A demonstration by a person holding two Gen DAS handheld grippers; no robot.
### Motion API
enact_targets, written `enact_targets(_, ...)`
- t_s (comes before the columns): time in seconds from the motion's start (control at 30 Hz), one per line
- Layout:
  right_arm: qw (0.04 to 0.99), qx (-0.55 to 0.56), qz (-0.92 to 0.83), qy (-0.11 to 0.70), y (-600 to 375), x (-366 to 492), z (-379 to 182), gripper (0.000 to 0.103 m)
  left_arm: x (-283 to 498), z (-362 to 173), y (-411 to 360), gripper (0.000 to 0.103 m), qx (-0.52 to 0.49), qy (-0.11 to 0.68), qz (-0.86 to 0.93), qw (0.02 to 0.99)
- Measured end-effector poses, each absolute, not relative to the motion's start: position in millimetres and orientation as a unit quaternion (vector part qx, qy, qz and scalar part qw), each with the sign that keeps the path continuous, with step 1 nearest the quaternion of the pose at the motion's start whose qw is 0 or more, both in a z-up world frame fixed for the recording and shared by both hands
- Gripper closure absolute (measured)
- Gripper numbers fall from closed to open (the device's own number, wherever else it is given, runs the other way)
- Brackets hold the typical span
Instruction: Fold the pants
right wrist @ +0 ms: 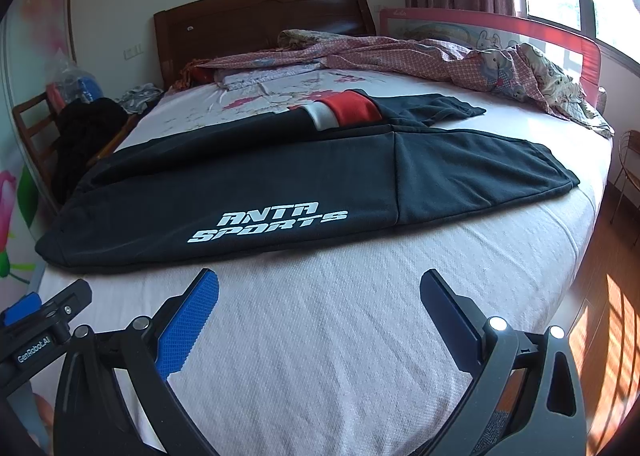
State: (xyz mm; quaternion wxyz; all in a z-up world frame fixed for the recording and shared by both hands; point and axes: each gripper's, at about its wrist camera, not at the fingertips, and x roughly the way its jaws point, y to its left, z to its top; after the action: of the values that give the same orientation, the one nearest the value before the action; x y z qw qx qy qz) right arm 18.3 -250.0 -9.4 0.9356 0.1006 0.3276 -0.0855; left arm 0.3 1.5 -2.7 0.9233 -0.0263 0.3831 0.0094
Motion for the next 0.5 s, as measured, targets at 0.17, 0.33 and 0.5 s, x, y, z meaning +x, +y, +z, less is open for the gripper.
enact_targets(0.17,0.935,0.101,-0.085,0.328,-250.0,17.8,-9.6,0.003,2.5,-2.9,0.8,0.002,-0.026,0.387,0.011,0.922)
enact_targets(0.33,0.935,0.101,-0.085,0.329,-250.1,18.0,-9.9,0.003,2.5,-3.1,-0.2,0.002,-0.025,0.385,0.009,0.923)
enact_targets(0.5,0.935,0.1,-0.085,0.33,-250.3,17.8,-10.2,0.003,2.3,-3.9,-1.2,0.002,-0.023,0.387,0.009,0.922)
